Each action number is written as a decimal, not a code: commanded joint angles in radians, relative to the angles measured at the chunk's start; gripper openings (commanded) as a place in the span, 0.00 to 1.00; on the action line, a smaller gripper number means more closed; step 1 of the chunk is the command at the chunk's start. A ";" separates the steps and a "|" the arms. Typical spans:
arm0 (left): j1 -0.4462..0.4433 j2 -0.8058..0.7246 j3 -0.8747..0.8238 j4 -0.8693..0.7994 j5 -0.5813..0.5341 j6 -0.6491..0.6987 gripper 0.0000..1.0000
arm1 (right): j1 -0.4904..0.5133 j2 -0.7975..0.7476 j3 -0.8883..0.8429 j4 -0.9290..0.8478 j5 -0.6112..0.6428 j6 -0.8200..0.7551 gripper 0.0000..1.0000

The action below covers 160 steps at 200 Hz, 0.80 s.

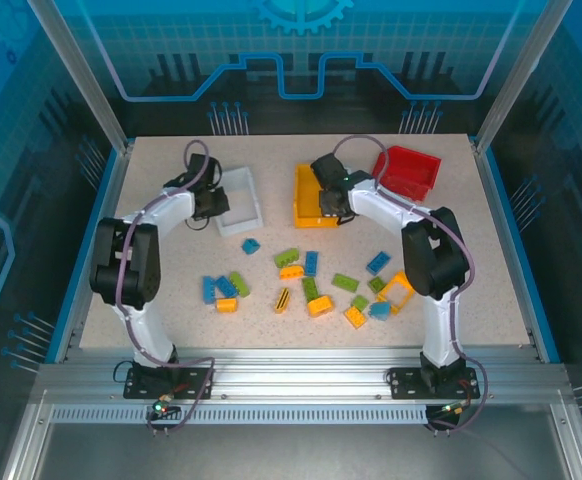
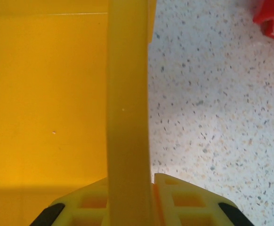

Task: Sort the legos into containers by color

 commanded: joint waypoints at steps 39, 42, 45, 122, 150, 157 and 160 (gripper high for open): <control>-0.098 0.091 0.129 -0.004 0.034 0.049 0.00 | -0.004 0.020 -0.003 0.076 -0.044 -0.006 0.02; -0.101 0.097 0.137 -0.009 0.033 0.052 0.00 | -0.005 0.025 0.001 0.076 -0.048 -0.004 0.02; -0.103 0.104 0.146 -0.013 0.032 0.055 0.00 | -0.006 0.031 0.007 0.076 -0.050 -0.002 0.02; -0.118 0.155 0.203 -0.053 0.014 0.097 0.00 | -0.018 0.150 0.134 0.006 -0.077 0.042 0.10; -0.120 0.136 0.203 -0.073 0.000 0.092 0.23 | -0.023 0.103 0.118 -0.010 -0.065 0.054 0.35; -0.122 0.125 0.204 -0.079 -0.007 0.092 0.29 | -0.026 0.082 0.115 -0.020 -0.062 0.060 0.41; -0.123 0.118 0.203 -0.079 -0.009 0.092 0.32 | -0.027 0.070 0.113 -0.027 -0.059 0.062 0.43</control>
